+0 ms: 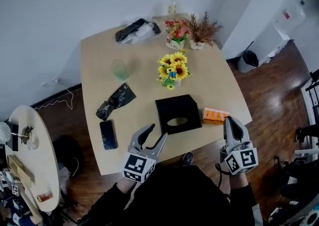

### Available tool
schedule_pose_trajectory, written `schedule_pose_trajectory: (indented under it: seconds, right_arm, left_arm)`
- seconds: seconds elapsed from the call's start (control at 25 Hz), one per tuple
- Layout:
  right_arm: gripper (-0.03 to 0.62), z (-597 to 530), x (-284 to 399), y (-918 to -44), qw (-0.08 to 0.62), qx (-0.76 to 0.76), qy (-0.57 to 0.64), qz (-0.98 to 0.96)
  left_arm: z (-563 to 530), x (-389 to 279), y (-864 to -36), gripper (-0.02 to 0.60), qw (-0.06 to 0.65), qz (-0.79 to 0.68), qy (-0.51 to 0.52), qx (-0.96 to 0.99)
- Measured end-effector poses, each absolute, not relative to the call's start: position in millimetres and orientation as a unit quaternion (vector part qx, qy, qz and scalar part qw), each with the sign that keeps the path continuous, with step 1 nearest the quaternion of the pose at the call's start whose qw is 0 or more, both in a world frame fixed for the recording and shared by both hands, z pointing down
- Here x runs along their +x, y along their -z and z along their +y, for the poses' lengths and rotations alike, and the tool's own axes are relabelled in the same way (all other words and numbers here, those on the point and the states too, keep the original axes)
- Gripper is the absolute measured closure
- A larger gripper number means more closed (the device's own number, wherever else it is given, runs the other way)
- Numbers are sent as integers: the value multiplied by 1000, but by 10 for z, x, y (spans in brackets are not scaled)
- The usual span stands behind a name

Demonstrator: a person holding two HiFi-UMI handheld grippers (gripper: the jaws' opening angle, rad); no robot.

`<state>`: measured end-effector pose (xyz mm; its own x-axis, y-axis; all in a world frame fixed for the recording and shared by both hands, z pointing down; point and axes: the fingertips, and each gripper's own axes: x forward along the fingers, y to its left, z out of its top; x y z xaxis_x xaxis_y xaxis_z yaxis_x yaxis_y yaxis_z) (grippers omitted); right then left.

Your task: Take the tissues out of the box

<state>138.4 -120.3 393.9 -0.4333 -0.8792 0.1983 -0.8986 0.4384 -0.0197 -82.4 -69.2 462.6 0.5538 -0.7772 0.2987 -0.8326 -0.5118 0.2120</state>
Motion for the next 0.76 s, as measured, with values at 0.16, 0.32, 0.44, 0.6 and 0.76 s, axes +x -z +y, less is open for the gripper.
schedule_pose_trajectory:
  seconds: [0.16,0.32,0.44,0.6,0.76]
  right_arm:
    - [594,-1273,1359,-3814,54,512,-48,-856]
    - [594,-1296,1413,-3702,46,494,-33,-868]
    - [594,-1340,1530,-3753,41,487,-36,-872]
    - [594,-1400,1677,-3773,41,482,-43,-874]
    - [594,-1478,1841,-3821,41,479,-50,-875]
  left_arm:
    - [-759,-761,-4427,402,147,-485,-78,859]
    - [-783,-635,-4286,405,139,-501,-73,851]
    - [-788,-587,-4257,405,133,-509,-81,847]
    - [-779,-514,-4264,407,138,-521,-87,838]
    - [-790,-371,-4265,406,141,-524,-93,835]
